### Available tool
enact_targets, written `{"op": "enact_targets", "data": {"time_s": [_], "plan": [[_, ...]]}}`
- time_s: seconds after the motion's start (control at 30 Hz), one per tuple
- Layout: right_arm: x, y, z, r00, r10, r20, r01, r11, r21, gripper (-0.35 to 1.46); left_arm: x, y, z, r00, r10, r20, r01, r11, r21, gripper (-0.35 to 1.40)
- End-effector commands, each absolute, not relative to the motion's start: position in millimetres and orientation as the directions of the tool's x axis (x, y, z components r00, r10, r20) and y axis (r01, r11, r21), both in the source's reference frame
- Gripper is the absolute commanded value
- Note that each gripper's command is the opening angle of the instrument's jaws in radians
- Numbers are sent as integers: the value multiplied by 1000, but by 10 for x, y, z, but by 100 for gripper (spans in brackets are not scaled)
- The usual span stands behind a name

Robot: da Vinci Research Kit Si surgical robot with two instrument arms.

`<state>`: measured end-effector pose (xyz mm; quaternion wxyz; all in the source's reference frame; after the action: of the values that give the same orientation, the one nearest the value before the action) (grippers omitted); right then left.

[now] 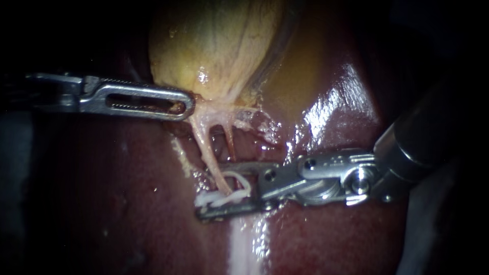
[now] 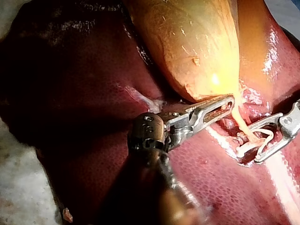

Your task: Clipping second clip left tube

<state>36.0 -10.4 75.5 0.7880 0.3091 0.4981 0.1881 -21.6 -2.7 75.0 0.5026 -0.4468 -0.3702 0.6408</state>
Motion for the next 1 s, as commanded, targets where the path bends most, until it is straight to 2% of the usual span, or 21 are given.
{"op": "enact_targets", "data": {"time_s": [0.03,0.53,1.0], "plan": [[361,-104,755,433,606,-667,13,736,677,50,-216,-27,750,-95,975,-201,-314,-221,-924,-35],[373,-109,756,477,660,-581,5,658,753,44,-218,-27,750,-94,975,-200,-314,-220,-923,-35],[384,-108,763,473,685,-554,-18,636,771,33,-220,-26,750,-94,975,-200,-315,-220,-923,-35]]}}
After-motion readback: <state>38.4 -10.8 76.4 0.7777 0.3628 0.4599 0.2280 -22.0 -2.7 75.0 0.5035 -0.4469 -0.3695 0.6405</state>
